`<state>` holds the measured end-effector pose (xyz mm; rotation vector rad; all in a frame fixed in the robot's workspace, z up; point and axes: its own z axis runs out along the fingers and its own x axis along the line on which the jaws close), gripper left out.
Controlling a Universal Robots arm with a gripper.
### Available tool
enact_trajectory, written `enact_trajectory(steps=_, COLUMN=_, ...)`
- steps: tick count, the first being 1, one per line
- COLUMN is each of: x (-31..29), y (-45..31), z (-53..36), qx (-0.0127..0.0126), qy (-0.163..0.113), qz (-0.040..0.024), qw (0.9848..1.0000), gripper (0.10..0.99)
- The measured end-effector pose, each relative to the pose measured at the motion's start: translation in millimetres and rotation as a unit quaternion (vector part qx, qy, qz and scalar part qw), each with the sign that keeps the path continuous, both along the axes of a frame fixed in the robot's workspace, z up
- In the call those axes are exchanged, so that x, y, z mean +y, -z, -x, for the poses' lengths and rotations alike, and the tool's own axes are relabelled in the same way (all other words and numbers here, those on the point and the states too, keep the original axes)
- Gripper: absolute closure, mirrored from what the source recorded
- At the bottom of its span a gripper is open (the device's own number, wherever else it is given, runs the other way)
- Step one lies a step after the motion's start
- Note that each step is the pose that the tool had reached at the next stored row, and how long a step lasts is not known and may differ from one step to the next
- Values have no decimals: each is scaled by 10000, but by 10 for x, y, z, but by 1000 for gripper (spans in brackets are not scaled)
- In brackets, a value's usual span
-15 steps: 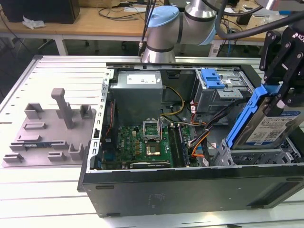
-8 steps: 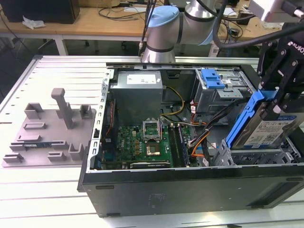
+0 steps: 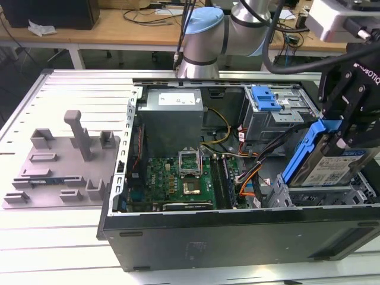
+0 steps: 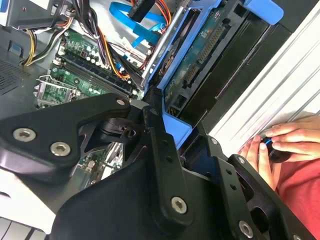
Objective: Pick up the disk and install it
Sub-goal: 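Insert the disk into the insertion slot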
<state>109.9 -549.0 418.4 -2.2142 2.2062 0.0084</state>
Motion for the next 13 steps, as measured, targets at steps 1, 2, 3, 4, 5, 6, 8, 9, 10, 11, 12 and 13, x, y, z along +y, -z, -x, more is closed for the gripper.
enact_trajectory(steps=1, x=-1, y=11, z=0, qx=0, qy=0, qz=1, qw=10000, gripper=718)
enact_trajectory(steps=2, x=-2, y=20, z=0, qx=0, qy=0, qz=1, qw=10000, gripper=718)
enact_trajectory(steps=3, x=-3, y=29, z=0, qx=0, qy=0, qz=1, qw=10000, gripper=718)
enact_trajectory(steps=4, x=-6, y=45, z=0, qx=0, qy=0, qz=1, qw=10000, gripper=718)
enact_trajectory(steps=5, x=-8, y=57, z=0, qx=0, qy=0, qz=1, qw=10000, gripper=718)
enact_trajectory(steps=6, x=-9, y=68, z=0, qx=0, qy=0, qz=1, qw=10000, gripper=718)
enact_trajectory(steps=8, x=-14, y=115, z=0, qx=0, qy=0, qz=0, qw=10000, gripper=718)
enact_trajectory(steps=9, x=-16, y=131, z=0, qx=0, qy=0, qz=0, qw=10000, gripper=718)
enact_trajectory(steps=10, x=-17, y=144, z=0, qx=0, qy=0, qz=1, qw=10000, gripper=718)
enact_trajectory(steps=11, x=-19, y=163, z=0, qx=0, qy=0, qz=0, qw=10000, gripper=718)
enact_trajectory(steps=12, x=-20, y=174, z=0, qx=0, qy=0, qz=1, qw=10000, gripper=718)
enact_trajectory(steps=13, x=-20, y=185, z=0, qx=0, qy=0, qz=1, qw=10000, gripper=718)
